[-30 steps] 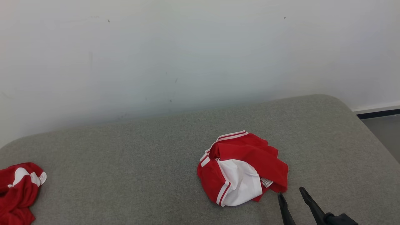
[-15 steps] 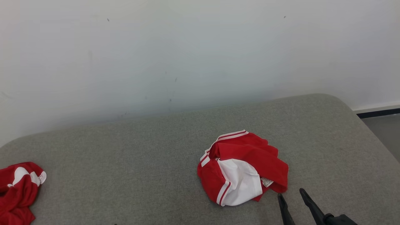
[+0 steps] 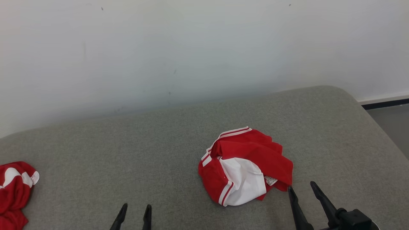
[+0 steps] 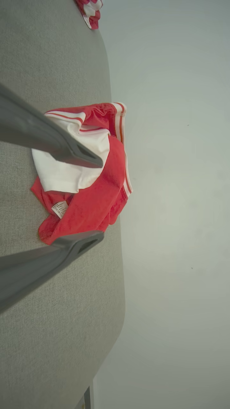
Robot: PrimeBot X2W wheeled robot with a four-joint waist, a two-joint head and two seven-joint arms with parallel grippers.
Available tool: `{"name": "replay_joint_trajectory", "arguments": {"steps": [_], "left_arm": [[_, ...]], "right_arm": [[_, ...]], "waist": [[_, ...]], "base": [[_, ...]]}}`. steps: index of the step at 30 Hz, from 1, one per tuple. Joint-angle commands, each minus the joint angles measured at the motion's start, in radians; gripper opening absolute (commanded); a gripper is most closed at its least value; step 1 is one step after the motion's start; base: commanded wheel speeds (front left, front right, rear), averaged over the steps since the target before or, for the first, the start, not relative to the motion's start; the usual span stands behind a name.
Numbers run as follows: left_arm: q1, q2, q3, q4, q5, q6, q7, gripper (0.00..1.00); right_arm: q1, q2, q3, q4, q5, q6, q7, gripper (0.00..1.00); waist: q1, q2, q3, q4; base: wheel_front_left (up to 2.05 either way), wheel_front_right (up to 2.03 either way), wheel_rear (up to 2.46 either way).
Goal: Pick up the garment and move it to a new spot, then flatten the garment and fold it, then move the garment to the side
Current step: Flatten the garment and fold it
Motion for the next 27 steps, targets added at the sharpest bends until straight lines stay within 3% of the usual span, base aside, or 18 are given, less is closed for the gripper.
{"name": "replay_joint_trajectory", "arguments": {"steps": [1,8,13,21,27], "left_arm": [[-0.038,0.000,-0.026,0.020,0.007,-0.007,-0.001,1.00],[-0.159,0.000,-0.141,0.125,-0.044,-0.019,0.009,1.00],[-0.275,0.001,-0.255,0.178,-0.124,0.001,0.089,1.00],[-0.445,0.001,-0.397,0.205,-0.254,0.072,0.227,1.00],[-0.517,0.001,-0.454,0.258,-0.263,0.151,0.308,1.00]], "right_arm": [[-0.013,-0.007,-0.003,-0.002,0.003,0.000,0.000,1.00],[-0.018,-0.014,-0.009,-0.008,0.002,0.000,0.000,1.00],[-0.030,-0.017,-0.007,-0.009,0.003,0.000,0.000,1.00],[-0.057,-0.028,0.015,0.002,0.002,0.000,0.000,1.00],[-0.070,-0.031,0.022,0.003,0.012,0.000,0.000,1.00]], "waist": [[-0.0001,-0.0001,0.018,-0.015],[-0.0001,-0.0001,0.044,-0.037],[-0.0001,-0.0001,0.072,-0.055],[-0.0001,-0.0001,0.127,-0.087],[-0.0001,-0.0001,0.153,-0.108]], "base": [[0.00,0.00,0.00],[0.00,0.00,0.00],[0.00,0.00,0.00],[0.00,0.00,0.00],[0.00,0.00,0.00]]}}
